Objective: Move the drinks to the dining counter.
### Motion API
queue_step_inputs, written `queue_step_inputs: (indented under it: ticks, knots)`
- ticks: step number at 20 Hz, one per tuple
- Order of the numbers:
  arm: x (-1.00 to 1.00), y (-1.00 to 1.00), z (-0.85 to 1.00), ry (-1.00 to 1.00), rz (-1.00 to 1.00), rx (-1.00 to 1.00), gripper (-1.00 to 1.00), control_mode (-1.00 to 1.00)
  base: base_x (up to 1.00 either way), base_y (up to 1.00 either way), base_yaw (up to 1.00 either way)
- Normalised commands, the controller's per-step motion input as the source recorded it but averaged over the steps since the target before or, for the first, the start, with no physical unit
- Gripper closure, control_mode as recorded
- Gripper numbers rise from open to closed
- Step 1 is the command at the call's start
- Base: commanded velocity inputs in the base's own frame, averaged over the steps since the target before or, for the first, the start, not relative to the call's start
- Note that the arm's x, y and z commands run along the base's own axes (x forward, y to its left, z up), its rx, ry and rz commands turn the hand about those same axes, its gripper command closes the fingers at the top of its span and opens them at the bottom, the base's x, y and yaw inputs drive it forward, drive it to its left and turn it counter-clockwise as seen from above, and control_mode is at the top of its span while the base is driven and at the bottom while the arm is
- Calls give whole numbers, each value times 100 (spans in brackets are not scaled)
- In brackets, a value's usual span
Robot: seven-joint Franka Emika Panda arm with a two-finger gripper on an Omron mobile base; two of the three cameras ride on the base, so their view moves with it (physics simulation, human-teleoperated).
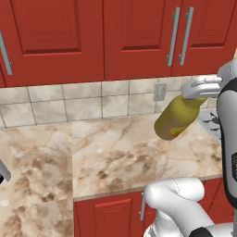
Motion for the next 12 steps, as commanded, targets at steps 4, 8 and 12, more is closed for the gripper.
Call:
queue_step_inputs:
  ticks: [4, 8, 12]
  knots:
    - [0, 0, 0, 0, 0, 0, 100, -100, 0, 0, 0]
    - [0, 0, 0, 0, 0, 0, 100, 100, 0, 0, 0]
    - [0, 0, 0, 0, 0, 0, 100, 100, 0, 1, 0]
